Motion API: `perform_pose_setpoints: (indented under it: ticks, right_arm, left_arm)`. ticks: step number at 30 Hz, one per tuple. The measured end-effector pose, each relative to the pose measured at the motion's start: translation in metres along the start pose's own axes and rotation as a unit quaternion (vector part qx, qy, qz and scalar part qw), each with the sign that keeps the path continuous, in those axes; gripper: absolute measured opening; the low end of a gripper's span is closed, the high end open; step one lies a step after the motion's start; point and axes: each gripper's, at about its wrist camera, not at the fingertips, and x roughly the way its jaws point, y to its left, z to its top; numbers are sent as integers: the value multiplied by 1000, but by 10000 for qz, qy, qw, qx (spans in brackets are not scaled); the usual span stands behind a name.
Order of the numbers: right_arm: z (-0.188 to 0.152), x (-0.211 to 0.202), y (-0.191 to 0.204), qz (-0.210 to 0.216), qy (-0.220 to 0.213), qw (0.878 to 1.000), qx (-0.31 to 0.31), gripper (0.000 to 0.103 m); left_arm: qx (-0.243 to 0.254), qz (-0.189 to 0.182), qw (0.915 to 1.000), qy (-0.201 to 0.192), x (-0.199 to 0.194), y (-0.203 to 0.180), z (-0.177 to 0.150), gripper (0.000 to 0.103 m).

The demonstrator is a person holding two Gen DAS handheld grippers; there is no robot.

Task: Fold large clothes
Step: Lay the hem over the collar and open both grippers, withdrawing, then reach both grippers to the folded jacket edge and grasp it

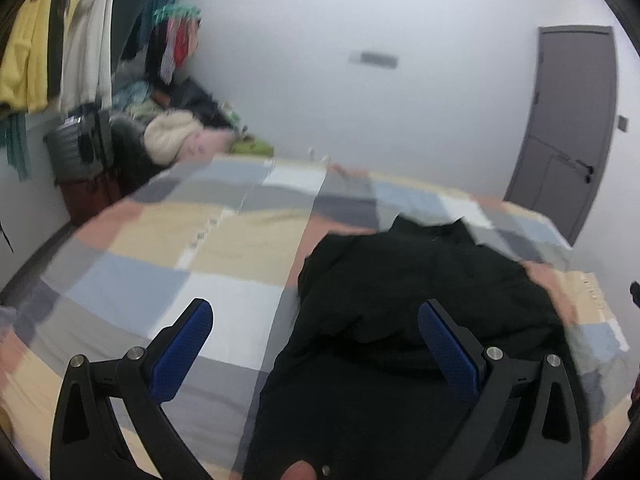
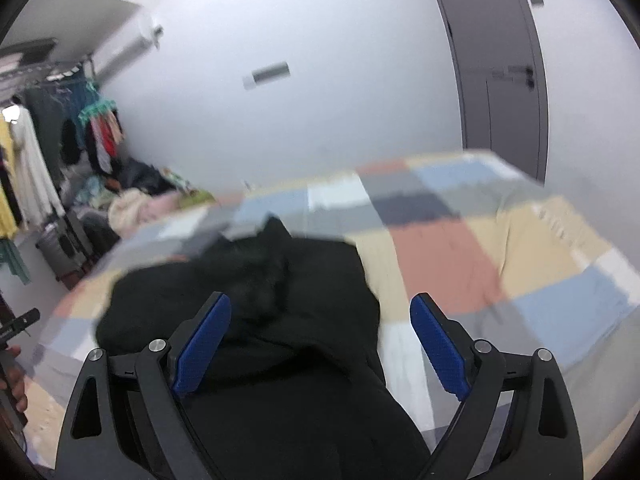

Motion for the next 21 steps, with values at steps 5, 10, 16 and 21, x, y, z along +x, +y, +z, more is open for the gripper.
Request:
perform_pose_setpoints:
  ticks: [5, 10, 16, 21]
  right_arm:
    - [36, -83, 27, 157, -471, 9987, -142, 92]
    - [54, -170, 50, 243, -930, 9944, -431, 94]
    - [55, -242, 56, 400, -1136, 9905, -659, 96]
    - [53, -272, 38, 404, -1090, 9910, -669, 96]
  left_arm:
    - [123, -119, 9992, -367, -92, -3, 23, 103]
    - [88, -307, 9970, -706, -186, 15, 35, 103]
    - [-63, -430, 9958, -806, -263, 59, 32, 103]
    - [-105, -248, 9973, -685, -286, 99, 17, 103]
